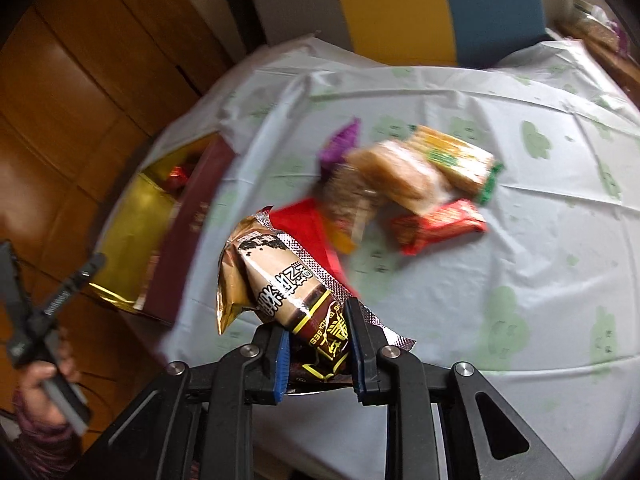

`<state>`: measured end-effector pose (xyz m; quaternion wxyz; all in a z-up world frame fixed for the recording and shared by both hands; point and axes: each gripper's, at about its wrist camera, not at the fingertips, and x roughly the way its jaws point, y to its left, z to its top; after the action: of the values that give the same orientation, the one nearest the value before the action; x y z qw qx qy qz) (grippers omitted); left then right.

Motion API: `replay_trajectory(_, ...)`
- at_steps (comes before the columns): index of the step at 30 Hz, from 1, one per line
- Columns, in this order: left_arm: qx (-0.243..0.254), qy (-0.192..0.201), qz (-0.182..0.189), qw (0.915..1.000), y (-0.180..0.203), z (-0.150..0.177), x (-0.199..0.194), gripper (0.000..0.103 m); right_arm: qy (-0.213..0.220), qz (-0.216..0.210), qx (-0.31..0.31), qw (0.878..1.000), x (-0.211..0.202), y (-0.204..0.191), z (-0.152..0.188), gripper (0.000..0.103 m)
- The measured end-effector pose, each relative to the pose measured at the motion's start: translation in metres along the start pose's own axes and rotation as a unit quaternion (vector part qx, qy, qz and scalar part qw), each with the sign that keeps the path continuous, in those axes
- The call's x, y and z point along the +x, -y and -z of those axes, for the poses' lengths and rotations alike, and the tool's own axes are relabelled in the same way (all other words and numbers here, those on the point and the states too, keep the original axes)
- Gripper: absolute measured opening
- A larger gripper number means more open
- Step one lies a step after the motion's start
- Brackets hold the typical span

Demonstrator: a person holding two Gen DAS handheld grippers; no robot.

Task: Organize snacks
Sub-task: 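Carry the brown wafer bar into the gold tray and open the right tool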

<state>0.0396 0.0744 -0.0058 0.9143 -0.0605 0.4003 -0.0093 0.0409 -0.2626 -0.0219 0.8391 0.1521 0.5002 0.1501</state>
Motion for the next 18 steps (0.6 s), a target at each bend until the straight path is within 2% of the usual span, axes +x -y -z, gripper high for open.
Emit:
replay_trajectory(10, -0.007, 0.007, -0.007, 0.9999, -0.01, 0.001, -0.005, 0.041, -0.001, -0.064, -0.063, 0.996, 0.027, -0.091, -0.026, 0.024)
replay_trajectory(18, -0.015, 0.01, -0.014, 0.9997, -0.02, 0.002, -0.008, 0.041, -0.012, -0.087, -0.104, 0.991, 0.057, -0.149, -0.046, 0.024)
